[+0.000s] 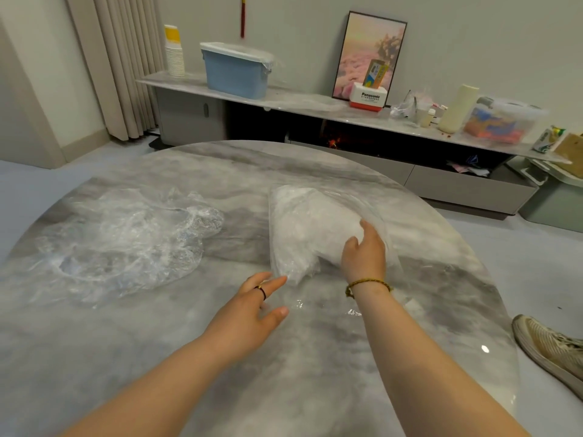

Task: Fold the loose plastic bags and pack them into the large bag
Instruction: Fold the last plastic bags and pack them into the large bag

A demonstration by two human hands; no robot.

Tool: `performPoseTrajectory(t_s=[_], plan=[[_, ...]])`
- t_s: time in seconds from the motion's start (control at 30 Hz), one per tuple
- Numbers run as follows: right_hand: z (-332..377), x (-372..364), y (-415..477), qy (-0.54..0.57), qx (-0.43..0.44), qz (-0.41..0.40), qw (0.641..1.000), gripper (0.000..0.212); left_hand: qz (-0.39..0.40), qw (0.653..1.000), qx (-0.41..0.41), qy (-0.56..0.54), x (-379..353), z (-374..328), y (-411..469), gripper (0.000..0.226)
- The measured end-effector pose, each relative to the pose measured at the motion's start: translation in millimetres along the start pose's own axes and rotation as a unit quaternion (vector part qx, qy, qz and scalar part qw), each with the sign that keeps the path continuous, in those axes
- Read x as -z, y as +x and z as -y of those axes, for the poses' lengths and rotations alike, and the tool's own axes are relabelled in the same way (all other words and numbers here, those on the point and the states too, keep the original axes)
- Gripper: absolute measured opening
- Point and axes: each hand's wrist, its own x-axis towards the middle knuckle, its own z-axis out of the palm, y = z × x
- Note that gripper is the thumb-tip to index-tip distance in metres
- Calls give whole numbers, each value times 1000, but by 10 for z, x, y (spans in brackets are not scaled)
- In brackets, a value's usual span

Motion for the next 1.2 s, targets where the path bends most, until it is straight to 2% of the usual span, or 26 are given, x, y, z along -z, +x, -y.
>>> performPoseTrajectory(t_s=[0.1, 0.17, 0.3, 0.37, 0.47, 0.6, 0.67, 0.8, 0.87, 0.97, 1.03, 1.1, 1.2], plan=[[35, 113, -304, 57, 31, -62, 996, 20, -15, 999, -22, 21, 101, -24, -113, 59], [96, 115, -499, 58, 92, -67, 992, 18, -34, 998, -22, 54, 205, -4, -220, 64], [364, -41, -794, 17, 327, -74, 942, 16, -92, 979, 22, 178, 514, 189, -387, 56], [498, -242, -920, -21, 411, -17, 911, 20, -110, 960, 56, 252, 698, 359, -481, 48], [619, -590, -1051, -106, 484, 104, 862, 14, -111, 935, 128, 313, 929, 621, -644, 48], [775, -1012, -1176, -213, 460, 294, 810, 37, -87, 916, 197, 339, 1146, 909, -838, 62], [862, -1232, -1250, -255, 438, 324, 799, 41, -61, 915, 204, 343, 1209, 1052, -890, 64], [887, -1577, -1229, -300, 439, 290, 796, 36, -45, 921, 174, 345, 1249, 1179, -900, 63], [899, -1695, -1191, -311, 485, 202, 792, 20, -57, 925, 165, 337, 1277, 1209, -895, 62], [906, -1764, -1145, -244, 501, 132, 820, 29, -131, 935, 150, 292, 1302, 1237, -902, 59], [882, -1712, -1138, -172, 513, 111, 833, 16, -205, 936, 131, 256, 1308, 1251, -914, 62], [894, -1583, -1139, -92, 522, 80, 844, 20, -273, 924, 103, 246, 1314, 1269, -916, 73], [880, -1313, -1176, -17, 554, 44, 831, 18, -307, 905, 36, 291, 1284, 1323, -900, 93]])
